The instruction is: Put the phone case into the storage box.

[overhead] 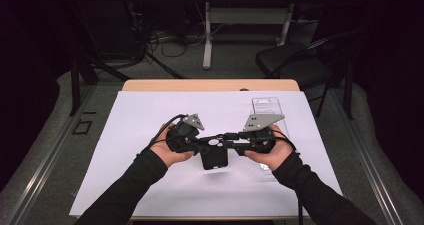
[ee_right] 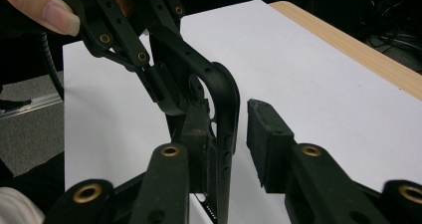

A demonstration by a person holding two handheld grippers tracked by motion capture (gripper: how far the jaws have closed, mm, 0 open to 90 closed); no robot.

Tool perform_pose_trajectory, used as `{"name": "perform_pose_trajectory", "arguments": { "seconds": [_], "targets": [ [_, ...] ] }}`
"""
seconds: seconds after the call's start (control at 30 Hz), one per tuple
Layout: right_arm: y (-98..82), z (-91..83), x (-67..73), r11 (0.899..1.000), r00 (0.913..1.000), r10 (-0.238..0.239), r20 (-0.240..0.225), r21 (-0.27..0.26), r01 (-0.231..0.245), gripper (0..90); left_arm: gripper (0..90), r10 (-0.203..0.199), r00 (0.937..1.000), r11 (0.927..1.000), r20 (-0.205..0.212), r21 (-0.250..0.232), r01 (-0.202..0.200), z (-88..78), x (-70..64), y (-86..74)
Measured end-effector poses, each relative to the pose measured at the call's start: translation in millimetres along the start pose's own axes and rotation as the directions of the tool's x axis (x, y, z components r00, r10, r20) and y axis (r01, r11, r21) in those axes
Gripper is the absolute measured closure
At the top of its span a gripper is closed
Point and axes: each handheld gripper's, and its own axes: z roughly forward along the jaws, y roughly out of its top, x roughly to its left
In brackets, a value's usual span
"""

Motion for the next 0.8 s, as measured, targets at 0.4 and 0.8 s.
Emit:
{"name": "perform_pose_trajectory", "arguments": {
  "seconds": [0.4,0.8],
  "targets": [
    [1.7,0.2,2.2,1.0,1.0,0.01,0.0,0.011,-0.01,76.8,81.4,0.002,1.0,1.0,0.005,0.003,-0.002,1.1,-3.6,0.5],
    [1.6,-2.5,3.5,1.0,0.9999,0.011,0.009,0.014,-0.011,79.8,81.4,0.004,1.0,1.0,0.004,0.003,-0.004,0.7,-4.3,1.0]
  ]
}}
